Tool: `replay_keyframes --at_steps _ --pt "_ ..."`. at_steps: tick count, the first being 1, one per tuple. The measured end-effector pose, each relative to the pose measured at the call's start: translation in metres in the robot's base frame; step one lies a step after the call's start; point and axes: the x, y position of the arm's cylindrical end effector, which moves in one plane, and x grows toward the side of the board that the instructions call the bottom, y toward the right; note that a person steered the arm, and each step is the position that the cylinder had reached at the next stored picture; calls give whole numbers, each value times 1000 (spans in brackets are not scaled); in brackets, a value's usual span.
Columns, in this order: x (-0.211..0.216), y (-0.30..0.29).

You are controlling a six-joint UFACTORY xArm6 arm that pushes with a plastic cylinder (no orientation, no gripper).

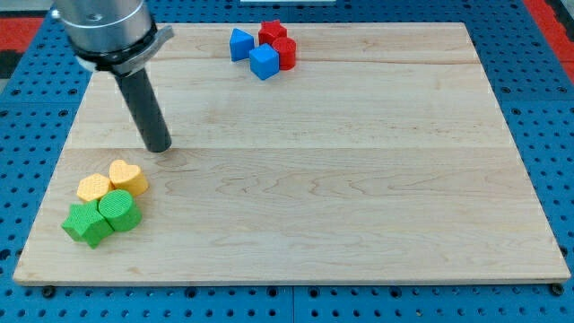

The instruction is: Move your arm to the center left side of board

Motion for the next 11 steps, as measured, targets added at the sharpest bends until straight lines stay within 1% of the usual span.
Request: replay_keyframes --at_steps 1,2,3,4,5,6,7,8,9,11 --pt "-22 -17" --pt "-32 -65" --pt "-33 -67" --pt "-75 -39" --pt "-153 -39" --pt "-211 -19" --pt "-245 6" --pt "-218 -18" --pt "-153 -57" --pt "-28 -94"
